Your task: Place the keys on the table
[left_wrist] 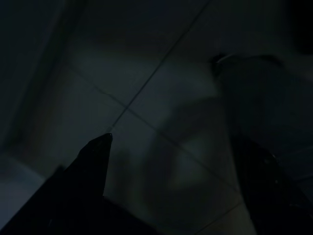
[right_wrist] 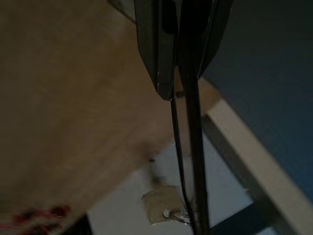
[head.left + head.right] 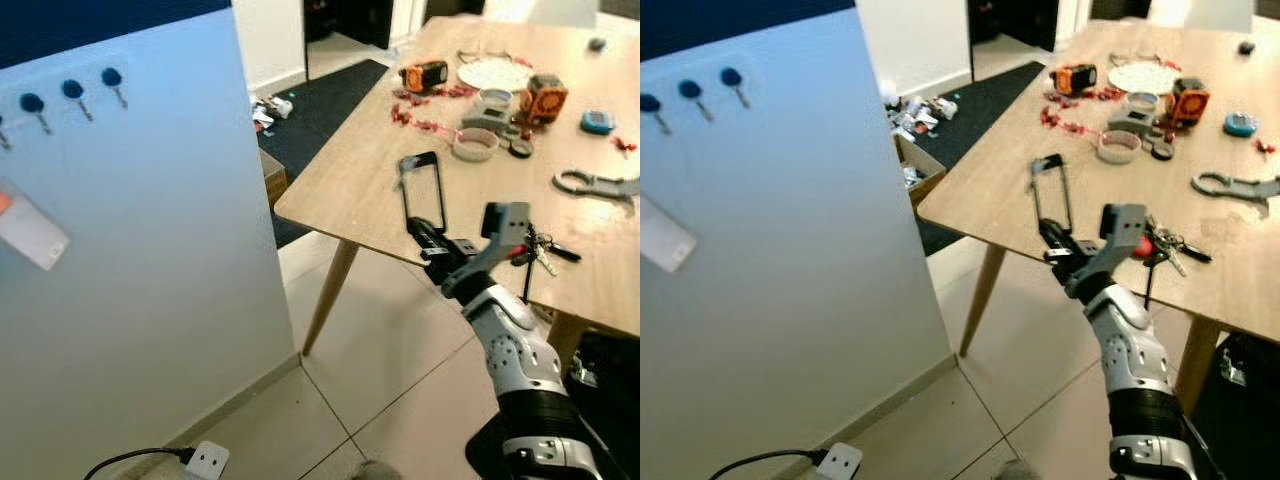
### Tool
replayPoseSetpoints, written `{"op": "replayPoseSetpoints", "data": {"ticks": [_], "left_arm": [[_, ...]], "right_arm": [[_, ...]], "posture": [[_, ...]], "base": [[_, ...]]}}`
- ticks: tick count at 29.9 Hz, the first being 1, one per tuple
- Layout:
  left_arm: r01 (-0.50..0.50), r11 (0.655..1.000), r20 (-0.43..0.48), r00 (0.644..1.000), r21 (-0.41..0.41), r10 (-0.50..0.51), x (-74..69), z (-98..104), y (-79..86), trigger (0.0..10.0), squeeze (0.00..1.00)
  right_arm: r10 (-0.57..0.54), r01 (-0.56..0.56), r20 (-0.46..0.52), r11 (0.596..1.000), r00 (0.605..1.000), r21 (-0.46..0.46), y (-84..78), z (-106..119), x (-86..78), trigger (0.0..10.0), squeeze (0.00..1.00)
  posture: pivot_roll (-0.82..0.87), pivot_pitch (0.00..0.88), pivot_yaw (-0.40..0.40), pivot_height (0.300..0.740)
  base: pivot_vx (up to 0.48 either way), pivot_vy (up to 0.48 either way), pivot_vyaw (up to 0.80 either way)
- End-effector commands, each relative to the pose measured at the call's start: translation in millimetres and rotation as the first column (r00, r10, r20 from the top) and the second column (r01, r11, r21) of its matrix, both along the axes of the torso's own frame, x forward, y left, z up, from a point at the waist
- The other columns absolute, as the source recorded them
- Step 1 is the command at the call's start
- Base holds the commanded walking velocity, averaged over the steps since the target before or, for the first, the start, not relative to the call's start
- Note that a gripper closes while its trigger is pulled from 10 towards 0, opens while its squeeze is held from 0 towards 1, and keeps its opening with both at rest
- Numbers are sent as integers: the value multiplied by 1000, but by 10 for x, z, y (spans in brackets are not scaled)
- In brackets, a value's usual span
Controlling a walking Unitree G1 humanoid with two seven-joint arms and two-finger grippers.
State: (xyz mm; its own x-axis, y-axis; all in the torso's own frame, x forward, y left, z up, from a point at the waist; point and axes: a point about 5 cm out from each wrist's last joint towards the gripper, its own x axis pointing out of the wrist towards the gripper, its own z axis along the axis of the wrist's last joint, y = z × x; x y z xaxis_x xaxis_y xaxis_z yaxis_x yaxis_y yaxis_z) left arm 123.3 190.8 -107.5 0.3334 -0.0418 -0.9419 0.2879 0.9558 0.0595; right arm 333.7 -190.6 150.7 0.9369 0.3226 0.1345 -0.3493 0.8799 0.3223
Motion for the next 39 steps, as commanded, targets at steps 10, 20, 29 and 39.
{"op": "replayPoseSetpoints", "data": {"ticks": [10,20,29,39], "left_arm": [[2,1000,-22,1000,-1,-2,-53,-16,4,10000,0],[15,1000,-15,1000,3,-15,-50,-13,10,10000,0],[27,1000,-22,999,-7,-27,-53,-13,9,10000,0],[24,1000,-27,999,-18,-24,-58,-15,3,10000,0]], "right_arm": [[-136,136,-34,991,990,-20,-221,-74,53,10000,0],[-145,144,-21,989,989,-22,-222,-65,116,10000,0],[-180,179,-29,983,983,-32,-257,-87,136,10000,0],[-173,172,-35,985,984,-31,-212,-123,138,10000,0]], "posture": [[-155,71,129,740],[-151,62,132,740],[-151,69,137,740],[-151,69,137,740]], "base": [[0,0,-480],[0,0,0],[0,0,0],[321,0,0]]}}
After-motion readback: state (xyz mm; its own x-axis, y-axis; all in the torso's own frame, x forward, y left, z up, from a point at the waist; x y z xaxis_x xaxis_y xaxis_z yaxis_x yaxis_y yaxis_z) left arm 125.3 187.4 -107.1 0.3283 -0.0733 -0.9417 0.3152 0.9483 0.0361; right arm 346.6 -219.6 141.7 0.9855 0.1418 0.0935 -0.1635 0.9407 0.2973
